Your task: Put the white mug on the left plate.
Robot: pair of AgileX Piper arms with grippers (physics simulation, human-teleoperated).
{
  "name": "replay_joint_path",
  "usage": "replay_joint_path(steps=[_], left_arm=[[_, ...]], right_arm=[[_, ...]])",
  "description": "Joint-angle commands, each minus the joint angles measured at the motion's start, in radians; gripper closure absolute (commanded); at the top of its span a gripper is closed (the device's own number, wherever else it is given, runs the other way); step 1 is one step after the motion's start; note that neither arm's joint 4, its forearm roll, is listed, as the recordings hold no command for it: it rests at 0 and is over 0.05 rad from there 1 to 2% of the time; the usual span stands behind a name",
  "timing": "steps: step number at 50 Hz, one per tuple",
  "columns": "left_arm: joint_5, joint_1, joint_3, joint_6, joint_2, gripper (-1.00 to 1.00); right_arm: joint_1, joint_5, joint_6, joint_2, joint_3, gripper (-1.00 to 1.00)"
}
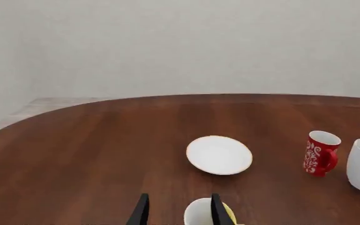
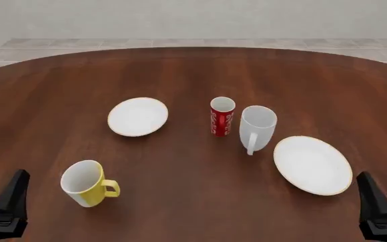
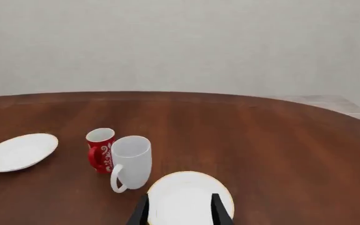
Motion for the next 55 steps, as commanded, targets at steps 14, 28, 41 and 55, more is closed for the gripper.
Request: replay_joint_path(steps=[14,28,41,55], left_arm=[[0.012,-0.051,0.002,0.004,-0.012,-1.0],[-0.098,-0.083,0.002,0.011,0.106,-1.0],[-0.211,-0.203,-0.122,0.034,0.294,-1.0],[0.0,-0.347,-0.471,-0.007,0.396,-1.0]], right_arm=[[0.003,-0.005,-0.009,0.016,0.0,-1.0],[0.003,-0.013,-0.004,0.024,0.001,-1.0],[0.005,-0.025,0.003,0.039,0.001,-1.0],[0.006,-0.031,-0.006,0.047,-0.001,-1.0]])
